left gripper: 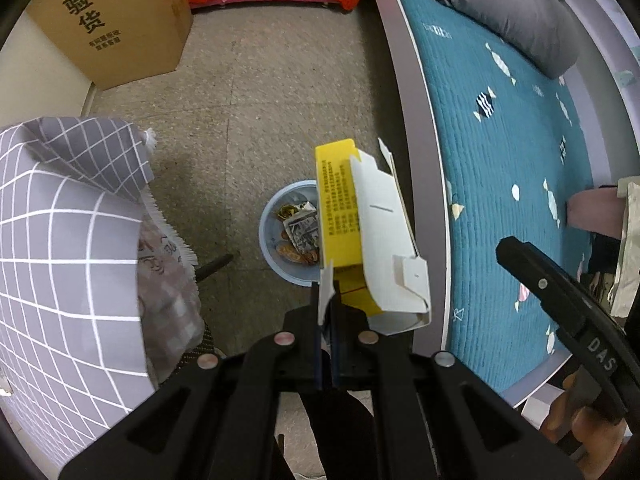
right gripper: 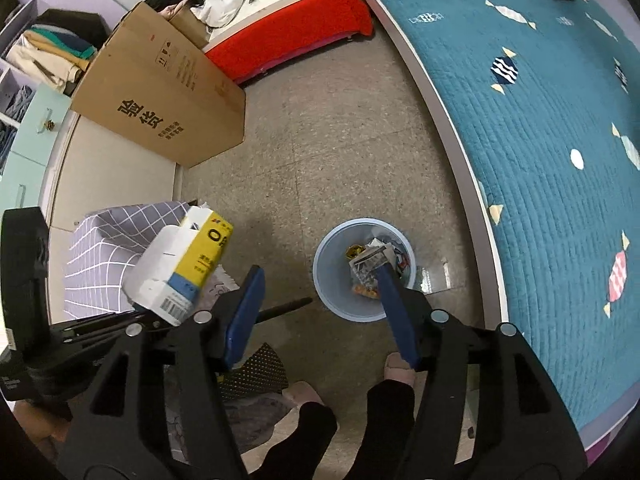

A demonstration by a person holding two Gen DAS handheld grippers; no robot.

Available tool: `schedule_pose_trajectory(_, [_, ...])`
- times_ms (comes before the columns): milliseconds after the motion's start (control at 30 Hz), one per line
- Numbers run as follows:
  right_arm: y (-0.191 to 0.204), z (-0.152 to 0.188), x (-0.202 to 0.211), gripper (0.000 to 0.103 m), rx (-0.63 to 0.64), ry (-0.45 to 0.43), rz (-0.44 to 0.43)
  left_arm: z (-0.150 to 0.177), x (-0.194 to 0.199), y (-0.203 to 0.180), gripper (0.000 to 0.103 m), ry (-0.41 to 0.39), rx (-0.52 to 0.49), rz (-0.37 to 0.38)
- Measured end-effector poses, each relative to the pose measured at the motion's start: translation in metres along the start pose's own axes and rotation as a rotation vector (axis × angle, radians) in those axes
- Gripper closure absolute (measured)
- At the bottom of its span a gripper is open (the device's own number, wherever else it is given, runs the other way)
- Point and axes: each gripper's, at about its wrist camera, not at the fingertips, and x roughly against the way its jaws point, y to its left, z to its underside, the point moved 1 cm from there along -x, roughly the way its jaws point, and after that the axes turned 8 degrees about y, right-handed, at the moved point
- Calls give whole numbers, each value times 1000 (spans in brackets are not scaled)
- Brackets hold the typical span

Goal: Collect trash
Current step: 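Carry both items over the blue bucket and open both tools to drop them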

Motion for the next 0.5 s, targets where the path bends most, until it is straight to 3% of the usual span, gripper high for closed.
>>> schedule_pose_trajectory(400, [-25,0,27,42,-87,-77,-18,-7,-2,-29,97,8,-63,23])
schedule_pose_trajectory(500, [-33,2,31,42,-108,-87,-12,-7,-2,-32,44,9,-55,-1])
